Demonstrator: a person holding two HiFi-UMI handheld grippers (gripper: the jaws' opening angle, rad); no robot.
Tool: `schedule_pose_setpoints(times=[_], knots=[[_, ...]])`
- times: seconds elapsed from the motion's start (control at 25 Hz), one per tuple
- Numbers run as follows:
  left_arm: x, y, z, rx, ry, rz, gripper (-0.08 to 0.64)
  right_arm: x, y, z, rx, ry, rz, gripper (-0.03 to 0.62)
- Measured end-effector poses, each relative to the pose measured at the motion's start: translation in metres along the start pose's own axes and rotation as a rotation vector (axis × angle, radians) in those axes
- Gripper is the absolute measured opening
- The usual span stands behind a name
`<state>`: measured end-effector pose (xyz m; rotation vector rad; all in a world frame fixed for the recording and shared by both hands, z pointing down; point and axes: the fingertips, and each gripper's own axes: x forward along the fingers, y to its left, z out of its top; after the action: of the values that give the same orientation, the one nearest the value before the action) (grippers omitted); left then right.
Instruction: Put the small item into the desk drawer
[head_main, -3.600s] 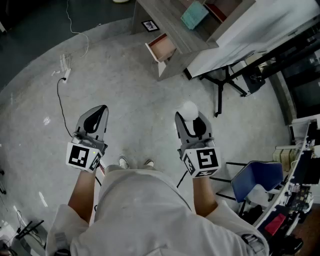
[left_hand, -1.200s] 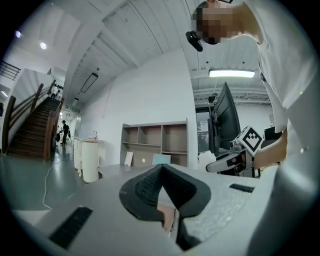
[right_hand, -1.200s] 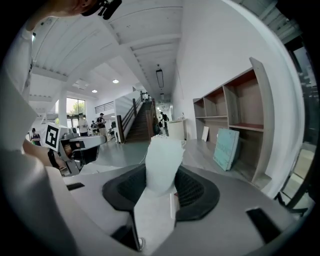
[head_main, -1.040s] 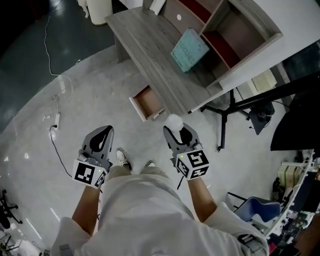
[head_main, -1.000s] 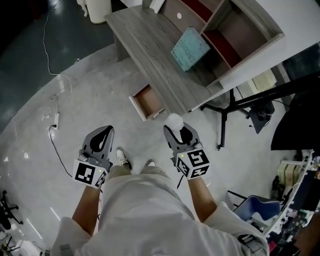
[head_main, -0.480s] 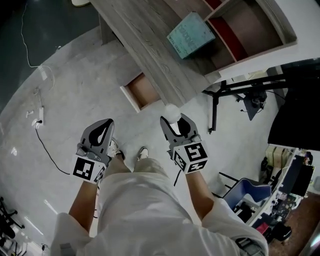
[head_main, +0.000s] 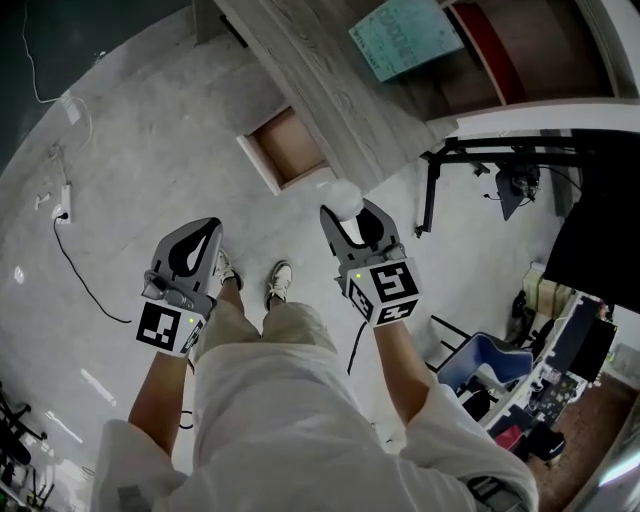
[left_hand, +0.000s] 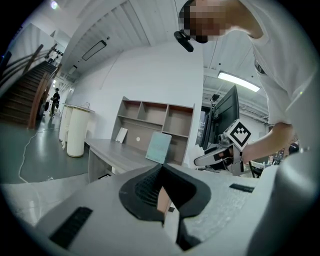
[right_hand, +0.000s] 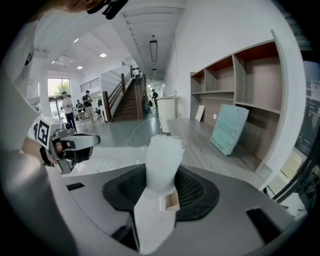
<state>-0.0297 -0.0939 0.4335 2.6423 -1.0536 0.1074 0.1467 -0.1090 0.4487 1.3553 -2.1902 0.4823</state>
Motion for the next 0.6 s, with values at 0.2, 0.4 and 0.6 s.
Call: schedule_pose_setpoints(times=[0.2, 0.4, 0.6], knots=[[0.012, 0.004, -0.02, -0.017, 0.016, 0.0, 0.006, 0.02, -0.011, -0.014, -0.004, 0.032, 0.002, 0.167], [0.02, 0.011, -0.031, -0.029, 0.011, 0.012, 0.006, 0.048, -0.018, -0.028, -0.027, 0.068, 0.006, 0.167], [0.019, 0.027, -0.054, -0.043, 0.029, 0.033, 0.006, 0.091, -0.015, -0.045, -0.047, 0.116, 0.024, 0.166]])
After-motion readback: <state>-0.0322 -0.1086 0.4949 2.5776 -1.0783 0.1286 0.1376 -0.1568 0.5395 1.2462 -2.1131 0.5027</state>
